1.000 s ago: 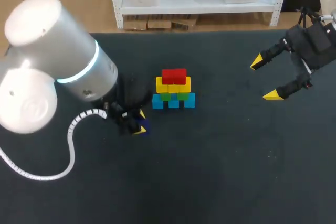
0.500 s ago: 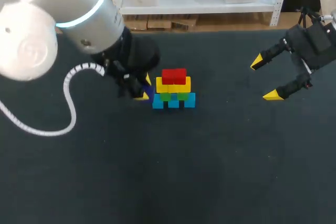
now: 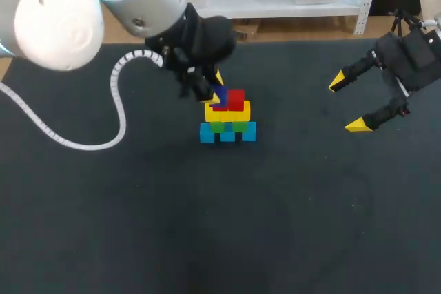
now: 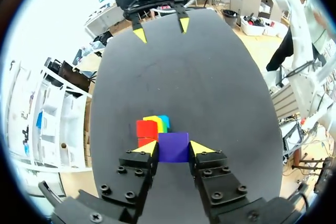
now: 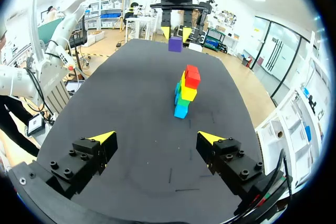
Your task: Place the blue cubes, place green cubes on the blue cubes, place the yellow cubes on the green cubes, then place the red cubes on the yellow cubes, and place purple cube on the red cubes.
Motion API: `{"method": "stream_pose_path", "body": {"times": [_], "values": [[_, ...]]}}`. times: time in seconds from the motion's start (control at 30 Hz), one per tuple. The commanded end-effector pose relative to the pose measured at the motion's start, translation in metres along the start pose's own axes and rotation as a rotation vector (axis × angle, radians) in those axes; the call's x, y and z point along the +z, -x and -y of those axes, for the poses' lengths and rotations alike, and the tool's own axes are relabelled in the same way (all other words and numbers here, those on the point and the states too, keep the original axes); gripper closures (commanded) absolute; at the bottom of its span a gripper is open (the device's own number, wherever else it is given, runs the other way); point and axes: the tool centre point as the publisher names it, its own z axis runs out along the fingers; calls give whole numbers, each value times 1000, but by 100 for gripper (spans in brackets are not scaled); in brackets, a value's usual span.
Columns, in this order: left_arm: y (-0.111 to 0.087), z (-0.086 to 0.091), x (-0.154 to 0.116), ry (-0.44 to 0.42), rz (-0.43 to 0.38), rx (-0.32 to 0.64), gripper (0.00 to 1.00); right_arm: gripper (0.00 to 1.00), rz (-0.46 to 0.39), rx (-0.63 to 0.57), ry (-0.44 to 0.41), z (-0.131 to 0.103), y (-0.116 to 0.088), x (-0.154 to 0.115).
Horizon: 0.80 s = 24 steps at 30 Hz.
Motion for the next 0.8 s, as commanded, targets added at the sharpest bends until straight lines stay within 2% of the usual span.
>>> {"method": "stream_pose_path", "body": {"times": [0.03, 0.37, 0.8], "values": [[4, -15, 5, -19, -5, -8, 100, 0, 2, -1, 0, 0, 0, 0], [6, -35, 21, -22, 13, -49, 100, 0, 2, -1, 0, 0, 0, 0], [-1, -45, 41, -44, 10, -95, 100, 0, 2, -1, 0, 0, 0, 0]]}}
